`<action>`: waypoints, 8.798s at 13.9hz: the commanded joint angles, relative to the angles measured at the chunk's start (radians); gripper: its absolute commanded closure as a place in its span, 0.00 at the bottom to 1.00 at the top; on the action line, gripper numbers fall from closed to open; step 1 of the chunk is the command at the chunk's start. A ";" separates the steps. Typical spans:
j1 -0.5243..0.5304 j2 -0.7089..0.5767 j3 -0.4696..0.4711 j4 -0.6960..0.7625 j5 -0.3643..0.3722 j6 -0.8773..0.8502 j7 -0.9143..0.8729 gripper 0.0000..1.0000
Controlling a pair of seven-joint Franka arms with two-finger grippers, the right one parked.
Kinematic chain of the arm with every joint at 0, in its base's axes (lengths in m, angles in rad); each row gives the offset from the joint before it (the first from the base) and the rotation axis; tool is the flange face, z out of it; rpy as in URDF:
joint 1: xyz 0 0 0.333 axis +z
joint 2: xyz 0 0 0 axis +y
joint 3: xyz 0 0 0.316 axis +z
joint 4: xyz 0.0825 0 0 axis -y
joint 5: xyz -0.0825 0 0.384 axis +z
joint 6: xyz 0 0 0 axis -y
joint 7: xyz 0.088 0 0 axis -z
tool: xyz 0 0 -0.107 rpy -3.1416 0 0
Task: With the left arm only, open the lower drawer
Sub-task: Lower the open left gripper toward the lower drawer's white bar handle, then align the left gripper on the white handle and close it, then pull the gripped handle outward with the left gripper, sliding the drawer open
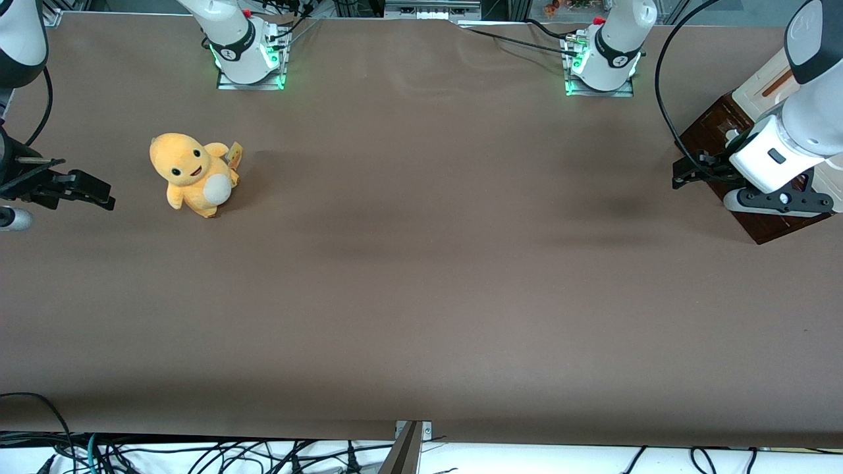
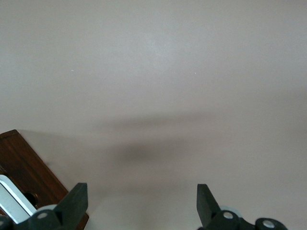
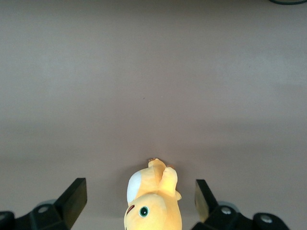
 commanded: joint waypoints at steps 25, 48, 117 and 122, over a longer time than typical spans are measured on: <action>-0.094 0.395 -0.076 -0.228 0.834 -0.344 -0.885 0.00; 0.076 0.563 -0.076 -0.395 1.141 -0.342 -1.156 0.44; -0.114 0.616 -0.077 -0.239 0.942 -0.441 -1.091 0.99; -0.114 0.622 -0.077 -0.239 0.927 -0.441 -1.100 0.91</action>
